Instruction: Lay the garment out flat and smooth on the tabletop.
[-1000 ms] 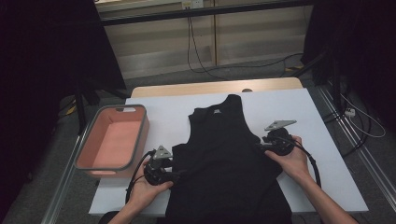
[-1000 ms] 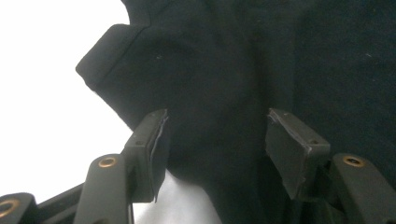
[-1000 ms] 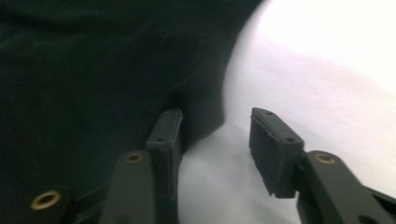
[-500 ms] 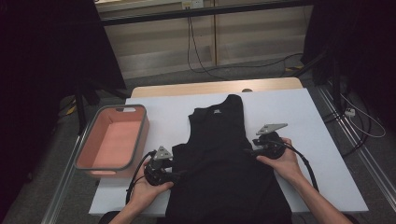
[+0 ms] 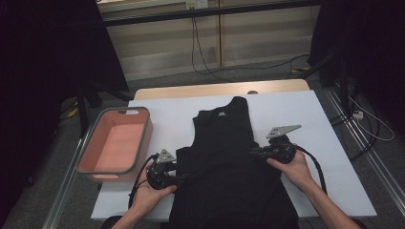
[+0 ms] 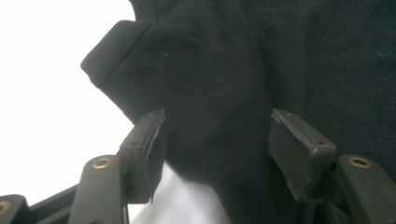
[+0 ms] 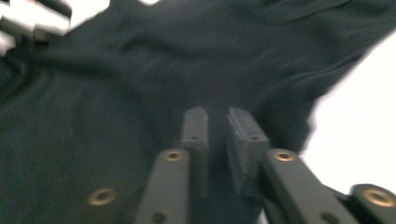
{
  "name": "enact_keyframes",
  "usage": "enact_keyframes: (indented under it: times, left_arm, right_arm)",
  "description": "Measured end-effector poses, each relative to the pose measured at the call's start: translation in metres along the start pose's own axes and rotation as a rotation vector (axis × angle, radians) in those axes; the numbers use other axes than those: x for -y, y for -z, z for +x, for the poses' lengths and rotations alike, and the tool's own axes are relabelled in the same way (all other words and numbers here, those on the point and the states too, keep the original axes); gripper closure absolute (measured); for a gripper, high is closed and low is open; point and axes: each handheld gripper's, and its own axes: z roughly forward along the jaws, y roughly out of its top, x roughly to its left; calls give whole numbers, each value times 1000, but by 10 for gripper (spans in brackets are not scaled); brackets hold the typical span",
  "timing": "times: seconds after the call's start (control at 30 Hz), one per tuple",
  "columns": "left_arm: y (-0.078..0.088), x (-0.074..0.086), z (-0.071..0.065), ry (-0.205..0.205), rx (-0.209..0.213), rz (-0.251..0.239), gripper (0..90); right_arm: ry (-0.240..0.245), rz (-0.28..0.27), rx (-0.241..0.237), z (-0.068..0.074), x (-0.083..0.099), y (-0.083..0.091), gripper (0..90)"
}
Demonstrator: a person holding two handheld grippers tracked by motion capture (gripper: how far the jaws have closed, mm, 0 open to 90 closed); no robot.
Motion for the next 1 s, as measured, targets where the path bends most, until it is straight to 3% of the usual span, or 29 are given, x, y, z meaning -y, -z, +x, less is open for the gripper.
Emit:
enact_keyframes:
  times: [0.07,0.1,0.17,0.27,0.37,0.43,0.5,0.63,0.77,0.83,1.0]
  left_arm:
    - [0,0,-1,6,-4,-8,352]
    - [1,0,-1,-2,-8,-10,327]
    - [1,-1,-1,0,-12,-33,279]
    - [2,-1,-1,2,-9,-53,234]
    - [3,-2,-2,1,-6,-67,199]
    - [4,-2,-2,-4,-11,-71,190]
    - [4,-2,-1,-3,-10,-71,190]
    - [4,-1,-2,2,-9,-64,190]
    - [3,-1,-3,-2,-13,-60,192]
    - [3,-1,-3,-5,-15,-56,194]
    - [3,-1,-2,-9,-18,-56,196]
  right_arm:
    - [32,24,20,4,0,-3,799]
    - [30,4,30,4,-2,-1,810]
    - [6,-57,57,-1,-6,8,823]
    - [-47,-103,147,-15,-5,19,859]
    - [-84,-53,261,-29,2,20,864]
    - [-103,-6,287,-34,6,16,852]
    - [-92,14,327,-34,7,14,827]
    - [-92,0,349,-33,5,18,765]
    - [-128,24,398,-38,11,21,750]
    - [-124,58,414,-42,14,21,752]
    - [-98,56,316,-34,15,10,677]
